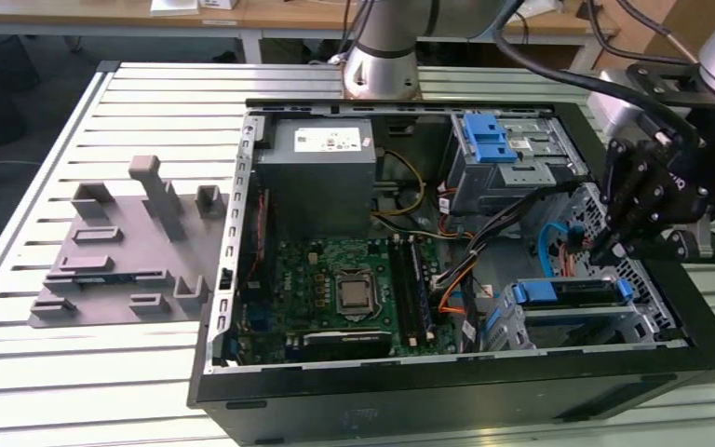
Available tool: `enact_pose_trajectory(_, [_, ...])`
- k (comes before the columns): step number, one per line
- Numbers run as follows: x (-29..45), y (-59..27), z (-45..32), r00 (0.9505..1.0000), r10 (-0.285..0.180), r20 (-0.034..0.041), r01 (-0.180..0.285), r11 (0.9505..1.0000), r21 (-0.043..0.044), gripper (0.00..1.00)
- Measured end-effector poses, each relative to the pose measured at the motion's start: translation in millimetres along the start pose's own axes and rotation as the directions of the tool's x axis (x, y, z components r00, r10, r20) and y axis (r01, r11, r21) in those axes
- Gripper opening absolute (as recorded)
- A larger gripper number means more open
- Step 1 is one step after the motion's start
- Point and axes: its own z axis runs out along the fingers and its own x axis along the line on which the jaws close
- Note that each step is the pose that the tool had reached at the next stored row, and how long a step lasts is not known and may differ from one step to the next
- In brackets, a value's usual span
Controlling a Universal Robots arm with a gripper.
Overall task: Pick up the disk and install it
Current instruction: 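Insert the first disk wire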
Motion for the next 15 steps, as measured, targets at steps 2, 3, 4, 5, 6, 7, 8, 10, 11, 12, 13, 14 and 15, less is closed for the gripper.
enact_pose_trajectory(2, [2.1, 0.3, 1.2, 1.0000, -0.001, 0.0001, 0.001, 1.0000, 0.0001, 0.16])
enact_pose_trajectory(3, [2.7, 0.7, 1.9, 1.0000, -0.002, 0.0002, 0.002, 1.0000, 0.0002, 0.16])
enact_pose_trajectory(4, [3.2, 1.2, 2.6, 1.0000, -0.004, 0.0001, 0.004, 1.0000, 0.0003, 0.16])
enact_pose_trajectory(5, [3.7, 1.6, 3.2, 1.0000, -0.005, 0.0001, 0.005, 1.0000, 0.0003, 0.16])
enact_pose_trajectory(6, [4.3, 2.1, 3.8, 1.0000, -0.006, 0.0002, 0.006, 1.0000, 0.0005, 0.16])
enact_pose_trajectory(7, [5.0, 2.5, 4.5, 1.0000, -0.008, 0.0002, 0.008, 1.0000, 0.0005, 0.16])
enact_pose_trajectory(8, [5.4, 2.6, 5.2, 1.0000, -0.009, 0.0002, 0.009, 1.0000, 0.0005, 0.16])
enact_pose_trajectory(10, [6.2, 2.6, 6.7, 0.9999, -0.011, 0.0001, 0.011, 0.9999, 0.0006, 0.16])
enact_pose_trajectory(11, [7.0, 2.8, 7.3, 0.9999, -0.011, 0.0001, 0.011, 0.9999, 0.0008, 0.16])
enact_pose_trajectory(12, [7.6, 2.9, 7.7, 0.9999, -0.010, 0.0002, 0.010, 0.9999, 0.0009, 0.16])
enact_pose_trajectory(13, [8.2, 3.0, 8.0, 0.9999, -0.011, 0.0001, 0.011, 0.9999, 0.0009, 0.16])
enact_pose_trajectory(14, [8.6, 3.0, 8.5, 0.9999, -0.011, 0.0002, 0.011, 0.9999, 0.0010, 0.16])
enact_pose_trajectory(15, [8.9, 3.0, 9.0, 0.9999, -0.011, 0.0003, 0.011, 0.9999, 0.0011, 0.16])
